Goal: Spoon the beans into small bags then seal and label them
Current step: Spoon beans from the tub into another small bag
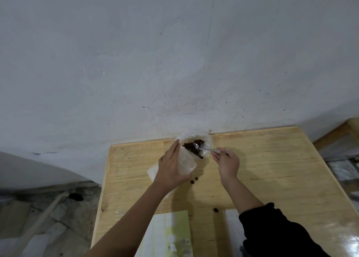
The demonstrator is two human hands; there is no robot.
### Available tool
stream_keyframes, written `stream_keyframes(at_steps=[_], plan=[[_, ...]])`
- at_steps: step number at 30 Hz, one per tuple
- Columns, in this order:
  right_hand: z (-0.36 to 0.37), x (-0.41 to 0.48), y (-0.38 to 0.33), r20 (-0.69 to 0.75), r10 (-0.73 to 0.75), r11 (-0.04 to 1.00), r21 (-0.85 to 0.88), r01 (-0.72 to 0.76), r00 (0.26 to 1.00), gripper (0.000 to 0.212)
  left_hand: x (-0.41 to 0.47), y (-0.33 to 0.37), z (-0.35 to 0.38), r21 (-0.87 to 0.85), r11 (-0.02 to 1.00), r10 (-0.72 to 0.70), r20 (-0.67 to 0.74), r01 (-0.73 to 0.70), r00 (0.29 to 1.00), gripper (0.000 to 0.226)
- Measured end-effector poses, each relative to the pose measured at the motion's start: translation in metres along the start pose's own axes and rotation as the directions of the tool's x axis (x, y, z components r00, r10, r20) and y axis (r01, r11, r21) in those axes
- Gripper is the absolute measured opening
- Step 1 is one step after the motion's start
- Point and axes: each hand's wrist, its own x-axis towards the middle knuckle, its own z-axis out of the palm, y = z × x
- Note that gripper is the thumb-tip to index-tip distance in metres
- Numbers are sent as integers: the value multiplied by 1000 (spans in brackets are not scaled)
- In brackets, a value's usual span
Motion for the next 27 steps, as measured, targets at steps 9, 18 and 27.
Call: stream_keyframes(at_steps=[9, 18, 27], plan=[[-2, 0, -6, -10, 216, 965, 152, -212, 976, 16, 4, -4, 3, -17, 998, -67, -12, 67, 998, 105], [-8, 1, -31, -21, 27, 999, 44, -26, 999, 18, 11, -9, 2, -55, 980, -189, 3, 189, 982, 107], [1, -26, -39, 359, -233, 936, -169, 308, 904, 23, 13, -11, 0, -74, 982, -174, -6, 173, 985, 109]])
